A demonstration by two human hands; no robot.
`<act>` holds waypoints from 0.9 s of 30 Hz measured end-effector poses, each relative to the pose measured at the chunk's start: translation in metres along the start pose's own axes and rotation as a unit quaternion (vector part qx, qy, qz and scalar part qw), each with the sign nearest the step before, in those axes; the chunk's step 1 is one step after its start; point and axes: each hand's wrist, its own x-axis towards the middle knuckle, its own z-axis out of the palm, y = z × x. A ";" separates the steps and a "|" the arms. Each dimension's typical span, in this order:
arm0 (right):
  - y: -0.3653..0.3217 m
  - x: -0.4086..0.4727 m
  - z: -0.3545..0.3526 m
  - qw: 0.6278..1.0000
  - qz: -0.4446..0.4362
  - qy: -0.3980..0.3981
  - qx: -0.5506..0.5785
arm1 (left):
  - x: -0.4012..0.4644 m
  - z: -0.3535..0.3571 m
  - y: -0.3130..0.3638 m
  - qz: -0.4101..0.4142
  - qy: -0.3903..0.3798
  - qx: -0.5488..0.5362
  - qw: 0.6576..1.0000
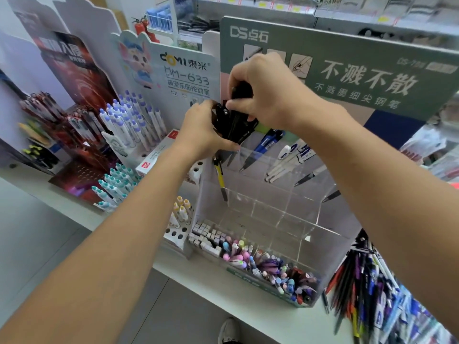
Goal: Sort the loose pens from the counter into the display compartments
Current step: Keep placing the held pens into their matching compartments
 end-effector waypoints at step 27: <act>0.009 -0.068 0.010 0.989 0.097 0.013 0.108 | -0.048 0.041 -0.004 0.029 0.160 -0.194 0.967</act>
